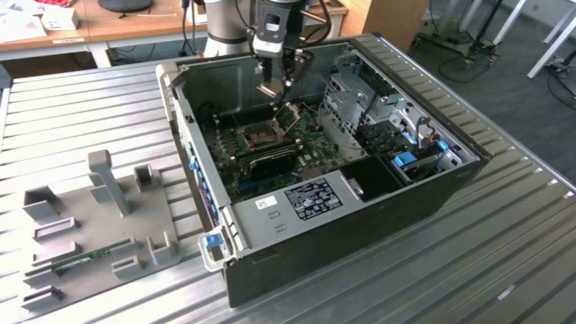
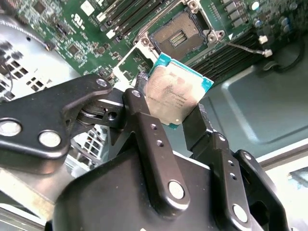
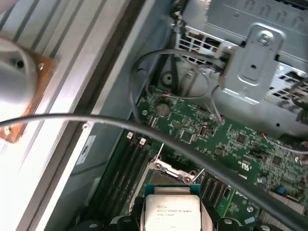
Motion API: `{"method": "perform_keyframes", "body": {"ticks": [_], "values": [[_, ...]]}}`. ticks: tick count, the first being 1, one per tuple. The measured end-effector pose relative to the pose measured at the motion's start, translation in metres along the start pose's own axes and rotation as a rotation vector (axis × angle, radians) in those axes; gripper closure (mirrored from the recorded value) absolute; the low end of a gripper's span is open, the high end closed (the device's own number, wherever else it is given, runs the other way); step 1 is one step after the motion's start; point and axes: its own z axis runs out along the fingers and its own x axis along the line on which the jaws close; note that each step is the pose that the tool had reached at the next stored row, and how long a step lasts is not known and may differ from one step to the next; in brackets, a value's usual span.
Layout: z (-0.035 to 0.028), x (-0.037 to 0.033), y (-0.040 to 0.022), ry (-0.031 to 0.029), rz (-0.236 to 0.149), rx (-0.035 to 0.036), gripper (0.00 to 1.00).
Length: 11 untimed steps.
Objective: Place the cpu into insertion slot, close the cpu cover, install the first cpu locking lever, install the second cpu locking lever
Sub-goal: 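Place the cpu into insertion slot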
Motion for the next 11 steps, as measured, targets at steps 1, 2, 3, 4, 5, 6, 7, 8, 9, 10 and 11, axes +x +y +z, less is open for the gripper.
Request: {"method": "perform_keyframes", "body": {"ticks": [1,2,3,4,5,6,7,8,9,10,11], "values": [[0.0001,0.0,0.0,-0.0015,0.017,-0.0003,0.46],[0.0002,0.0,0.0,-0.0029,0.033,-0.0007,0.46],[0.0004,0.0,-0.0001,-0.0042,0.048,-0.001,0.46],[0.0005,0.0001,-0.0002,-0.0054,0.061,-0.0012,0.46],[0.0006,0.0002,-0.0005,-0.0064,0.073,-0.0014,0.46],[0.0006,0.0004,-0.001,-0.0075,0.084,-0.0014,0.46],[0.0006,0.0007,-0.0019,-0.0084,0.092,-0.0014,0.46],[0.0007,0.0011,-0.0027,-0.009,0.099,-0.0017,0.46],[0.0008,0.0014,-0.0037,-0.0095,0.106,-0.0019,0.46],[0.0008,0.0018,-0.0047,-0.0101,0.113,-0.002,0.46],[0.0008,0.0021,-0.0054,-0.0106,0.118,-0.0021,0.46]]}}
